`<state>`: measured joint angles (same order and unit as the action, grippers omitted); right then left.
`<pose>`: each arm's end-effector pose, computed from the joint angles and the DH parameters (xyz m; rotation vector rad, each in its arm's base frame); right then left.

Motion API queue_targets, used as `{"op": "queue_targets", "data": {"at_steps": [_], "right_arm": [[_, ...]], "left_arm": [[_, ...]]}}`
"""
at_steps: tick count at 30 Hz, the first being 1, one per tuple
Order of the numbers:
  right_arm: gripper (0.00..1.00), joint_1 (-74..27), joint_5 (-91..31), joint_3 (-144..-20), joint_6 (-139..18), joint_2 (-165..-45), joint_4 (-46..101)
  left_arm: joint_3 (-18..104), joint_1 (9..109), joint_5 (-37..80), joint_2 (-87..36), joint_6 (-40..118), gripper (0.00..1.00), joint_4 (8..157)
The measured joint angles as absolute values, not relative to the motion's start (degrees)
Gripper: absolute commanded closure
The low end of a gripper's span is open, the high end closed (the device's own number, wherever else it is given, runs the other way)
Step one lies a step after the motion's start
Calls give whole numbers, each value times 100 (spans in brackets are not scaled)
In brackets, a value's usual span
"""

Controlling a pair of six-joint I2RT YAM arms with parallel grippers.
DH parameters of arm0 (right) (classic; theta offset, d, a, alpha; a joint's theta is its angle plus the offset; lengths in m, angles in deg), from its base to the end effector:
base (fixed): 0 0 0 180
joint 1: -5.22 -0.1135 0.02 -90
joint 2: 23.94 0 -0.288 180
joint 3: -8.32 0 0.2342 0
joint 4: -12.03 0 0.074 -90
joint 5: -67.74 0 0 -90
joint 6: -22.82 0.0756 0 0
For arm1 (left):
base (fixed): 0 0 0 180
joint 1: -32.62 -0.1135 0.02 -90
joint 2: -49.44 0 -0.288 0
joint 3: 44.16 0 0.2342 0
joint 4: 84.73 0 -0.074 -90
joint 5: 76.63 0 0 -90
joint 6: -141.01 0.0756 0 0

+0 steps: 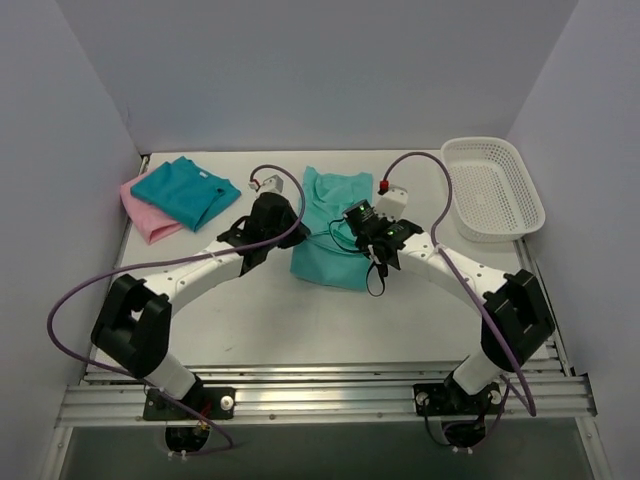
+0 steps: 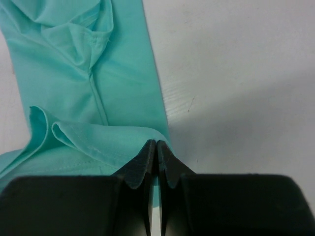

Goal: Fold and stack the t-shirts
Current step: Fold the folded rectangular tshirt in 1/3 of the way

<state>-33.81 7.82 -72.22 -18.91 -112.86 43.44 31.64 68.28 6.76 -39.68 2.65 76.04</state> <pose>0.2984 0.1931 0.2781 0.4438 2.1250 0.2778 0.3050 -0.2081 0.2673 -0.3160 2.2033 -0.7206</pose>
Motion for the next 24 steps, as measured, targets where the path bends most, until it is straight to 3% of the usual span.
{"op": "queue_targets", "data": {"at_steps": [12,24], "right_arm": [[100,-2690,426,-7840,-2131,-12534,4048],[100,-2365,98,-8889,-2319,-13984,3911]], "left_arm": [[4324,5917,2263,-6025,624,98,8611],[5011,5630,2979,-7203,626,97,8924]]}}
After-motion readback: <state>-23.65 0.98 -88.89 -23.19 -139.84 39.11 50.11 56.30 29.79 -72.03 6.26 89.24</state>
